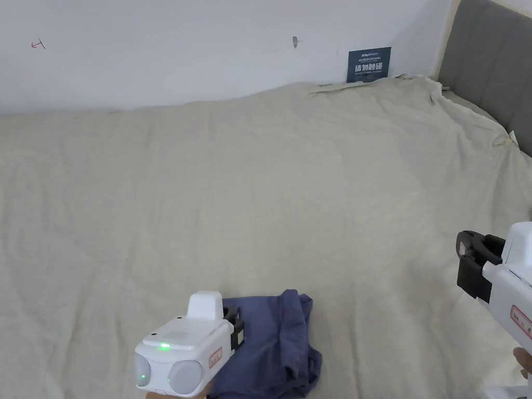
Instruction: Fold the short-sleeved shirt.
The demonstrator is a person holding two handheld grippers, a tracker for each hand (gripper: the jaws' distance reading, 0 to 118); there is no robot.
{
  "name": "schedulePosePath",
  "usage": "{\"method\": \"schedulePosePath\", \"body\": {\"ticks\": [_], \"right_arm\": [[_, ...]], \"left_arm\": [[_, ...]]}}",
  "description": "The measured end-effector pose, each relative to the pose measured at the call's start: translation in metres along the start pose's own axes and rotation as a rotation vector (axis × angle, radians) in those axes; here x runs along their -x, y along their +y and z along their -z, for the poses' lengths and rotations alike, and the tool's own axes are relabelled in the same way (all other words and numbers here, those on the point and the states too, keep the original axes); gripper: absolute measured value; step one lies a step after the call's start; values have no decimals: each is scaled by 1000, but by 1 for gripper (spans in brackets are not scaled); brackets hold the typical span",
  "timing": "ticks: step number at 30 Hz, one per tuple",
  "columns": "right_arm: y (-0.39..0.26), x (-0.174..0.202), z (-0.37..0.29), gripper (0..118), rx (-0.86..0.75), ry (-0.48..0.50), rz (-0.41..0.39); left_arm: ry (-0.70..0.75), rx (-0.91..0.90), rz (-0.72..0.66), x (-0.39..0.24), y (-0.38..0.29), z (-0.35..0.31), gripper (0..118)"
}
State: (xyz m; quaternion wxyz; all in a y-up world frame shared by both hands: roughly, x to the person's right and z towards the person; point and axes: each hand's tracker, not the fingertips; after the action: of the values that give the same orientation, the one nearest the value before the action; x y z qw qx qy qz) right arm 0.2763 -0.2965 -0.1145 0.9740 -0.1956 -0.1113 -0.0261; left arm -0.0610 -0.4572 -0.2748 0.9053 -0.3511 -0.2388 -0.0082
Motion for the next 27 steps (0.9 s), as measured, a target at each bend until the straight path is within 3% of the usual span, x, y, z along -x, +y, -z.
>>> {"method": "schedulePosePath", "body": {"ticks": [10,18,27], "right_arm": [[-4,-12,1,0,10,-20,14],[-5,-20,-2,0,15,-32,16],[-6,-25,-7,0,12,-48,19]], "left_arm": [[-48,99,-3,-50,-11,25,0],[-111,141,75,-101,-17,48,0],[-138,151,61,-108,-15,50,0]]}}
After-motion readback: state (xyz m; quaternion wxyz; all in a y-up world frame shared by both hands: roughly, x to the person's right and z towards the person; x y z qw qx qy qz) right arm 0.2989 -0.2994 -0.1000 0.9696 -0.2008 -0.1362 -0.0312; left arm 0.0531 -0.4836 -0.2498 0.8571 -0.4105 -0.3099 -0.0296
